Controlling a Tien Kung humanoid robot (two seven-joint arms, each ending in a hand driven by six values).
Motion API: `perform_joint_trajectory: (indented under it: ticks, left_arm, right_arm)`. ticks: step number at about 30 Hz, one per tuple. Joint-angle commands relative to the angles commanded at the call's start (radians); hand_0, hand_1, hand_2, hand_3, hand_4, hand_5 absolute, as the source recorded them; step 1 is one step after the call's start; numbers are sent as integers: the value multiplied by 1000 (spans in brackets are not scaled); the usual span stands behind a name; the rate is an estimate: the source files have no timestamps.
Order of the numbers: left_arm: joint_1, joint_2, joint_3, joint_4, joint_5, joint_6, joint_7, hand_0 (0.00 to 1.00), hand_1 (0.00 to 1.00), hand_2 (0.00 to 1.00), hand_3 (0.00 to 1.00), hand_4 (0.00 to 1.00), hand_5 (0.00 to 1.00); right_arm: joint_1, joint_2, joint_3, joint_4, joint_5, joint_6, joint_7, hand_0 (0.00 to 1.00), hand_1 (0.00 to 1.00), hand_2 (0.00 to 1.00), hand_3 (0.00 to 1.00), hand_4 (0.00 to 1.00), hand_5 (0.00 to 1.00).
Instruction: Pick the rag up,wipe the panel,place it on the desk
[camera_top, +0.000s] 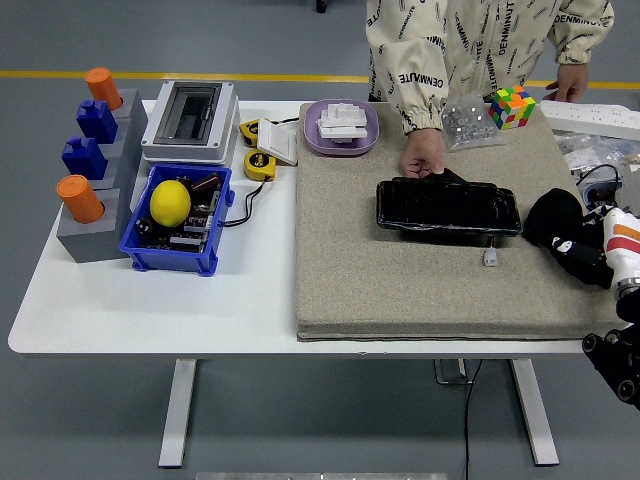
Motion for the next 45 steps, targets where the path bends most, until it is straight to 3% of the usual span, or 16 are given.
perform_joint_trajectory:
  ticks: [17, 18, 23, 24, 29, 30, 35, 36, 45]
  left_arm:
    - [-10, -1, 2, -2, 0, 0, -1, 604, 636, 637, 563, 631, 448]
    - [-11, -2, 2, -2, 0, 0, -1, 603, 636, 637, 563, 631, 448]
    - [-12, -2, -2, -1, 2, 0, -1, 603, 636, 637, 563, 631, 448]
    - [-12, -3, -2, -1, 2, 0, -1, 604, 636, 637, 562, 631, 448]
    - [-14, -3, -2, -2, 1, -1, -1, 604, 636, 637, 562, 631, 448]
    - [-13, -4, -2, -1, 1, 0, -1, 603, 636, 637, 562, 631, 446]
    - [-12, -3, -5, 0, 2, 0, -1, 603, 636, 637, 562, 631, 446]
    - [-12, -3, -5, -1, 2, 0, -1, 603, 637, 637, 562, 631, 447]
    - [-15, -5, -6, -2, 3, -1, -1, 603, 636, 637, 562, 631, 447]
  right_arm:
    - [42, 19, -10, -80, 45, -13, 10, 478, 518, 539, 530, 998, 487]
    - [44, 21, -12, -84, 45, -19, 10, 456, 495, 503, 497, 998, 461]
    - [51, 25, -17, -96, 49, -30, 11, 456, 495, 503, 497, 998, 461]
    - [52, 25, -17, -98, 49, -30, 11, 392, 441, 460, 462, 992, 414]
    - [52, 23, -16, -103, 47, -30, 8, 392, 441, 460, 462, 992, 414]
    - [52, 22, -16, -104, 45, -30, 7, 345, 416, 438, 446, 952, 287]
    - [52, 23, -17, -104, 37, -30, 1, 345, 416, 438, 446, 952, 287]
    - [53, 23, -18, -104, 36, -30, 0, 324, 398, 418, 438, 998, 175]
    - [53, 19, -16, -96, 20, -30, -11, 308, 382, 394, 410, 984, 123]
